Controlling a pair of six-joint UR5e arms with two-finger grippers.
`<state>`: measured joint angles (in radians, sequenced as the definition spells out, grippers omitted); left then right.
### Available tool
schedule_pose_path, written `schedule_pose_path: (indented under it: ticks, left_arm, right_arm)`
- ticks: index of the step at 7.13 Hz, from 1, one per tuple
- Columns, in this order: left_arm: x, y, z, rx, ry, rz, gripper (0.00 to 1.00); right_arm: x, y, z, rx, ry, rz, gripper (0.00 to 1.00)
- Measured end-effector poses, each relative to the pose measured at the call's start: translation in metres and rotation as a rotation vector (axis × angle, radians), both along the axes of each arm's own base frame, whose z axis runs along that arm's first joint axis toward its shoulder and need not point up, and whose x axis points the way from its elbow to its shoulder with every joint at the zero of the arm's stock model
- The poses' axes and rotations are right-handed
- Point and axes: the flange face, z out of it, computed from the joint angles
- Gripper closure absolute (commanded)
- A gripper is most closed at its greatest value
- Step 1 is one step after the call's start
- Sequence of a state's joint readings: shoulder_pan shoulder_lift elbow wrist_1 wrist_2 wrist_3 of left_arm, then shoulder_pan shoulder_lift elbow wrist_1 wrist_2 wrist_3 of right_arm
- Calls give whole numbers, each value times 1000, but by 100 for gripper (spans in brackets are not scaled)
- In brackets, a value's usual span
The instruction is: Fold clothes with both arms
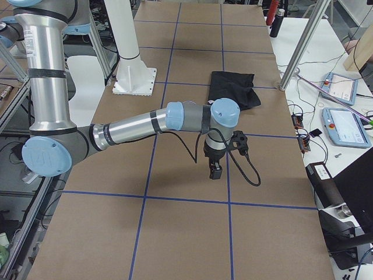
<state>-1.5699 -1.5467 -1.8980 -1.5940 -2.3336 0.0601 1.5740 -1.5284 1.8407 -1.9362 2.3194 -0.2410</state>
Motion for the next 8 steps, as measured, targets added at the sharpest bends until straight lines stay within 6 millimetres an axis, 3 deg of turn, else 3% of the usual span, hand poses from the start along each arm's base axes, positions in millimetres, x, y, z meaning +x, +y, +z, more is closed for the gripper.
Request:
schedule_pose_path:
  ticks: [5,8]
  left_arm:
    - [3,8,25,-32,-4,6,0]
    - [5,-2,51,-30,6,11,0]
  right_arm:
    - [-15,14,23,-43,8,-36,0]
    - [-22,15,33,-72,-42,-37,0]
